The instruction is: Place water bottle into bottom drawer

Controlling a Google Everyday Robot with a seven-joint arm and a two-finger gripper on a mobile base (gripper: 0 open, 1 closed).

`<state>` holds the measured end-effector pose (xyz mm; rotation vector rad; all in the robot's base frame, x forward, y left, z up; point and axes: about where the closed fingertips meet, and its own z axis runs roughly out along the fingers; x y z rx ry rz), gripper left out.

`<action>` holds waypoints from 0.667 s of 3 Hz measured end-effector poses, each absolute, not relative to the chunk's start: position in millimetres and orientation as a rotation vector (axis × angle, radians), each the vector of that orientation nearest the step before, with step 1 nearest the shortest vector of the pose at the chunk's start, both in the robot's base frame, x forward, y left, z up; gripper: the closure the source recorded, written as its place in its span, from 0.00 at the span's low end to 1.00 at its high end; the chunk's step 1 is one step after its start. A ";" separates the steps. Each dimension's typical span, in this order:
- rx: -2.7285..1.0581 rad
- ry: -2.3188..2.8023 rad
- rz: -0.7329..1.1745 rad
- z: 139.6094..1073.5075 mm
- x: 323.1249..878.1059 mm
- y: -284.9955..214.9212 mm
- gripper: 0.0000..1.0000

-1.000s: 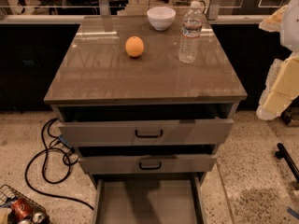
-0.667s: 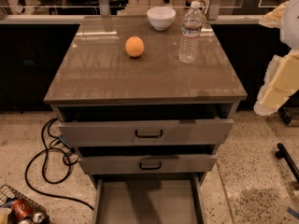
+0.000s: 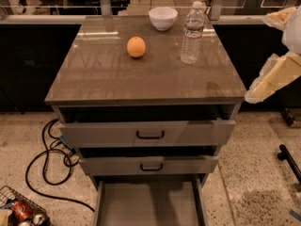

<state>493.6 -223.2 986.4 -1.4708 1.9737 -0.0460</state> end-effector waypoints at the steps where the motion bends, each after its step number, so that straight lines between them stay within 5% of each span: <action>1: -1.369 1.868 0.030 978.1 528.9 -227.2 0.00; 2: -1.283 1.783 0.125 970.7 566.4 -225.8 0.00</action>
Offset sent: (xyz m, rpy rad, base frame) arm 0.1238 -0.0087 -0.0254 0.4485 -0.1843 0.0320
